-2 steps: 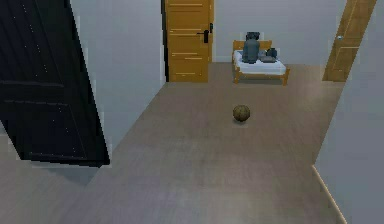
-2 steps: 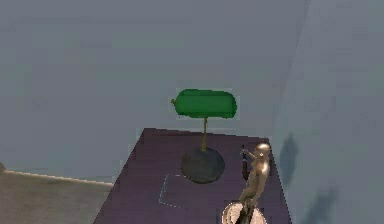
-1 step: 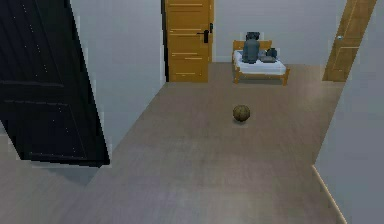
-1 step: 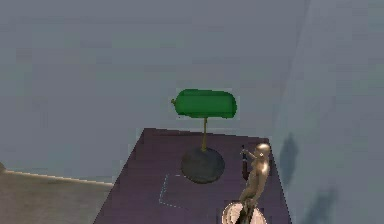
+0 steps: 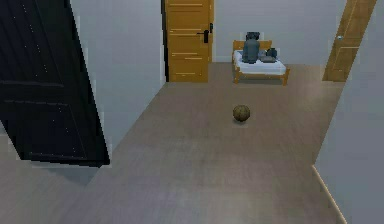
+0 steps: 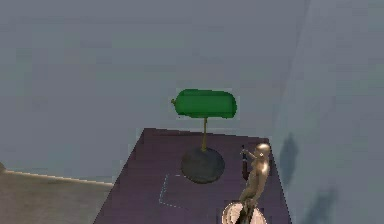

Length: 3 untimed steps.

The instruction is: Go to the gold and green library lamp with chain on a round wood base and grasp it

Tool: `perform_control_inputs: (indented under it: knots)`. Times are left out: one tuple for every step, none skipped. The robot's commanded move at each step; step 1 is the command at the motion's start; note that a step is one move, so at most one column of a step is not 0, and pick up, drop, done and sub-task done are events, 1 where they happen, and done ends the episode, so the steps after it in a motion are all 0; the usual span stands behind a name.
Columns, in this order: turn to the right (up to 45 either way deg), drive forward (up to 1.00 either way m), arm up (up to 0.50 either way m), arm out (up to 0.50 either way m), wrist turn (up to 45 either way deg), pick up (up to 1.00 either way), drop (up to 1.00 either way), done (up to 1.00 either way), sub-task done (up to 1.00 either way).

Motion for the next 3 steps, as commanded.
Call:
perform_control_inputs:
  knots:
    - [0.0, 0.00, 0.00, 0.30, 0.0, 0.00, 0.00, 0.00, 0.00]
    - [0.0, 0.00, 0.00, 0.00, 45.0, 0.00, 0.00, 0.00, 0.00]
    - [0.0, 0.00, 0.00, 0.00, 45.0, 0.00, 0.00, 0.00, 0.00]
